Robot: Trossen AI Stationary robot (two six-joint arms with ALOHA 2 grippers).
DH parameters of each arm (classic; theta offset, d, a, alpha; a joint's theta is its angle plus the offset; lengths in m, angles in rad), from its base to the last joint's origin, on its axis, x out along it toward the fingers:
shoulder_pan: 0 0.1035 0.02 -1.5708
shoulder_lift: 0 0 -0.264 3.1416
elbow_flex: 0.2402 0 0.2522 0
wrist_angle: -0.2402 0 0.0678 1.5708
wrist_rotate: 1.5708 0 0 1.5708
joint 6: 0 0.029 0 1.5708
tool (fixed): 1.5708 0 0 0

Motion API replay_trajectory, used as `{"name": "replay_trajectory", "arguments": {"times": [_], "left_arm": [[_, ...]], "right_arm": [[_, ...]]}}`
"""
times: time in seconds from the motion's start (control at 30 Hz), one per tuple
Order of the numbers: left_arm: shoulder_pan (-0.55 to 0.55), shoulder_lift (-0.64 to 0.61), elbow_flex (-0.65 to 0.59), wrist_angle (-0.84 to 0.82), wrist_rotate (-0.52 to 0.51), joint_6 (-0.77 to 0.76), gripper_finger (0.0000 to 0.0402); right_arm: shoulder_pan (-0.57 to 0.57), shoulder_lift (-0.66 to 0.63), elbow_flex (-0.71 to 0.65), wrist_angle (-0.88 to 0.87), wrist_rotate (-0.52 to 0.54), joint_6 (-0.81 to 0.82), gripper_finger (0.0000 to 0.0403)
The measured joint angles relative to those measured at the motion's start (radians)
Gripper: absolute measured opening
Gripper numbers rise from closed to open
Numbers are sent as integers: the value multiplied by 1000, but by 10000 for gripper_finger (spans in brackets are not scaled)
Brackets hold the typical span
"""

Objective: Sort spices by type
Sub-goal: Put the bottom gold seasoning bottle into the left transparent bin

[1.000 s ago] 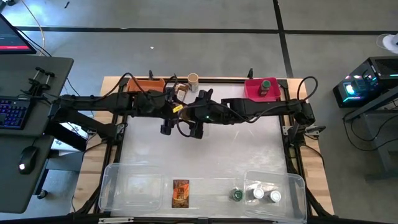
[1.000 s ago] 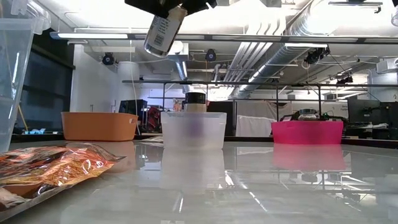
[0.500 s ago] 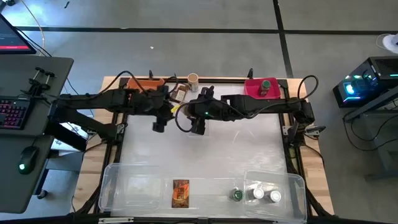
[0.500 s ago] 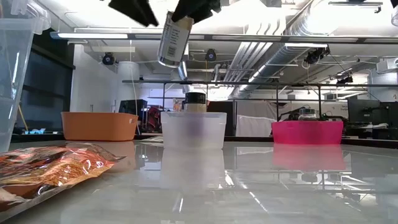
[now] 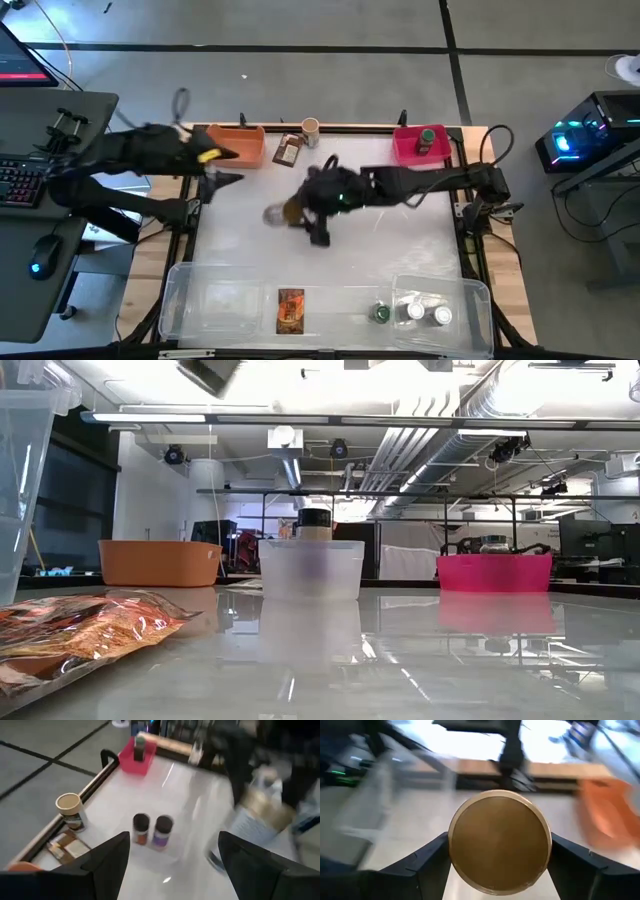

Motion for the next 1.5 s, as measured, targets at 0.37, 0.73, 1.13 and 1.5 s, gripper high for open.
{"name": "replay_trajectory", "arguments": {"times": [0.37, 0.73, 1.13, 1.5], "left_arm": [[-15, -181, 0, 0, -49, -22, 290], [-15, -207, 0, -44, 61, 68, 290], [-15, -172, 0, -44, 57, -27, 290], [-15, -104, 0, -43, 56, -28, 290]], "right_arm": [[108, 168, 0, 367, 31, 209, 275], [159, 220, 0, 526, 117, 350, 275], [161, 266, 143, 400, 6, 255, 275], [121, 366, 375, 199, -101, 190, 275]]}}
